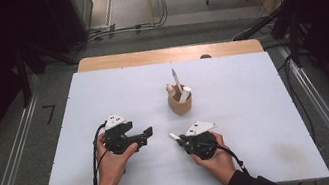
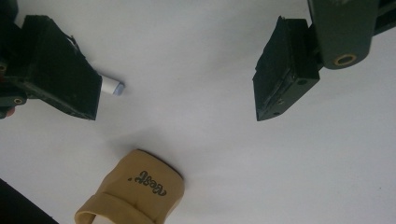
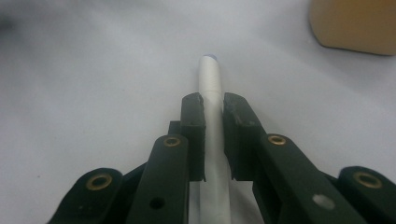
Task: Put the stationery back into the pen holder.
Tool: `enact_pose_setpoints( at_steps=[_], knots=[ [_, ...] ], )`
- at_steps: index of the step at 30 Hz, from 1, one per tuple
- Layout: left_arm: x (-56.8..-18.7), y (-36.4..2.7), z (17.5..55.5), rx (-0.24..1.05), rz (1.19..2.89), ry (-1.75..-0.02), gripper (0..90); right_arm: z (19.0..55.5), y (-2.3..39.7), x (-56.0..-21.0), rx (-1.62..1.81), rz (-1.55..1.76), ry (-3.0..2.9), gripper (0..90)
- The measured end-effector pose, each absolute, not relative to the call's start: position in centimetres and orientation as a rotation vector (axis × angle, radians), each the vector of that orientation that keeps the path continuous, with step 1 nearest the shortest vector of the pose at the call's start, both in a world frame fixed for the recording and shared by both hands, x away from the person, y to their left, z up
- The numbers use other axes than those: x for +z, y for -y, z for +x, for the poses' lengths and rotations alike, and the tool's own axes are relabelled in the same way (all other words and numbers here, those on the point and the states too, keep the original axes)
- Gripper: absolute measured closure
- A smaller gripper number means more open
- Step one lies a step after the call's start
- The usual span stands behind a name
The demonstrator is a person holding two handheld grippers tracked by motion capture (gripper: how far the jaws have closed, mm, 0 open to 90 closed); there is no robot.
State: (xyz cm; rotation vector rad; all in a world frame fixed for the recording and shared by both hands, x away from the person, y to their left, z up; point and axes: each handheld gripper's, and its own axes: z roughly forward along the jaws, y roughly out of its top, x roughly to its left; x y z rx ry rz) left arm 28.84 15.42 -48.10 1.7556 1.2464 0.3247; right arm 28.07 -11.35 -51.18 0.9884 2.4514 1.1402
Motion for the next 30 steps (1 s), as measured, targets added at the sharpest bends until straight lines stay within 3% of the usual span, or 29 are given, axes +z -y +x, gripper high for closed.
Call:
enact_pose_setpoints(
  at_steps=[30],
  knots=[
    [-48.2,-13.7,28.4,0.237,1.775,-1.206,16.7,31.0,16.2,-48.2,1.629,1.338,-2.267,77.1]
  ],
)
